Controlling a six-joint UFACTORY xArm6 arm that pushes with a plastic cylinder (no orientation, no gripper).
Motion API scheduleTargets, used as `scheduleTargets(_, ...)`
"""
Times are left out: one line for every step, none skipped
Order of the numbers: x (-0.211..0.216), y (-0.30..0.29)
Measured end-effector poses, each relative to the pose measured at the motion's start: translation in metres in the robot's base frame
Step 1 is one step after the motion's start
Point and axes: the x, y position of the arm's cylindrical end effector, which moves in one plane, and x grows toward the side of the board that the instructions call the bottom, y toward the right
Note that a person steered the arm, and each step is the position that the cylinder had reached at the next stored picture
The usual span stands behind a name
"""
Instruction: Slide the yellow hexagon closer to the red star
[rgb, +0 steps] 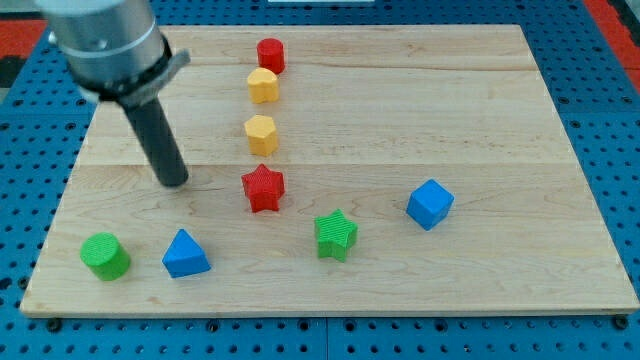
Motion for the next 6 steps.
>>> scheduleTargets(-0.071, 0.035)
scheduleTargets(-0.096, 0.094)
scheduleTargets(-0.062, 0.100)
scheduleTargets(-0.021, 0.065)
scheduleTargets(-0.042, 0.086)
scheduleTargets(-0.050, 0.142)
